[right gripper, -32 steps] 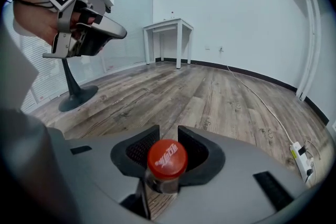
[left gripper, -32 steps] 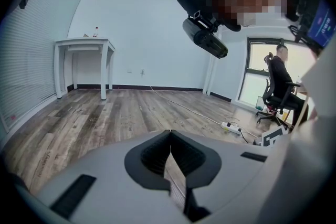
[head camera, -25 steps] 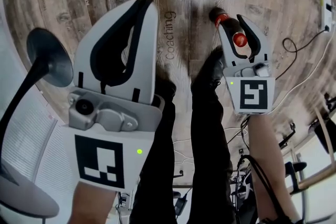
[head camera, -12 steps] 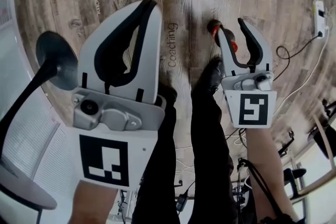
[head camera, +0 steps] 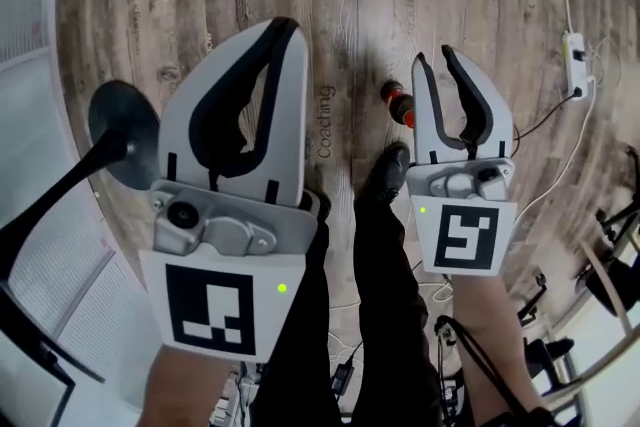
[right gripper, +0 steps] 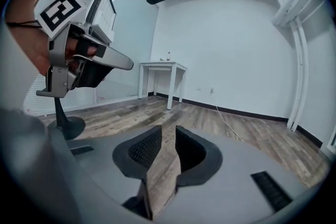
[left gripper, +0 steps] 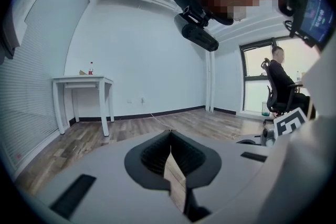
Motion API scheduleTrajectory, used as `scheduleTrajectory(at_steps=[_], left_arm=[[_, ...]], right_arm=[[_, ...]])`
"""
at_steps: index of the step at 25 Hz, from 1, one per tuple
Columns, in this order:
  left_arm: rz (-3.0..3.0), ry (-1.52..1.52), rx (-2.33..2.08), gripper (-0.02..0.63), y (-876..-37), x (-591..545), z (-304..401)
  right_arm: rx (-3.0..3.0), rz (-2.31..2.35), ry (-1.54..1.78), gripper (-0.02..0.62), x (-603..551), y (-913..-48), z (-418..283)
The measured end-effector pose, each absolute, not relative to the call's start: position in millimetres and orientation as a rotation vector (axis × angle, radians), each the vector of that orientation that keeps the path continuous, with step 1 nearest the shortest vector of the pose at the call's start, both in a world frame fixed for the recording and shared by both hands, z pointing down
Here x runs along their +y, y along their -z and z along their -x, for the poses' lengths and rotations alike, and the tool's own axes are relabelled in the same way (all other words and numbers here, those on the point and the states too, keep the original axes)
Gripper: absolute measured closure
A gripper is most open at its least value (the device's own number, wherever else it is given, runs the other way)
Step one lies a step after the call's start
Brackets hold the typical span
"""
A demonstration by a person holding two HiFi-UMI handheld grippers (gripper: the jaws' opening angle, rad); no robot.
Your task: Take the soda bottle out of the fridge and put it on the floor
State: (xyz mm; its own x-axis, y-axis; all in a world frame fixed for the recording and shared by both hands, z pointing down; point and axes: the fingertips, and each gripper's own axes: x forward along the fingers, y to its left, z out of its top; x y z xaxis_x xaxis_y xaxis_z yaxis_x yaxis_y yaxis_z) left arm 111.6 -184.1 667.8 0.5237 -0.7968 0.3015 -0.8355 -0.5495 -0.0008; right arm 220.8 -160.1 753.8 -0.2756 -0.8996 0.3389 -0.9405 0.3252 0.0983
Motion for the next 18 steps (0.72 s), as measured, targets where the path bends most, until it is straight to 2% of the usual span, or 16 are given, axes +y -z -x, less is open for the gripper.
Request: scheduleTrajectory(at_steps=[8, 18], left_arm=[[-2.626, -0.291, -1.539, 0.589, -558.7, -194.2, -111.5], [-2.66, -0.14, -1.682, 0.589, -395.3, -209.8, -100.7]], right_arm=[[-2.307, -1.66, 0.019, 0.574, -185.6, -620.0, -221.0], [-2.403, -1.728, 0.147, 0.581, -208.2, -438.7, -213.8]])
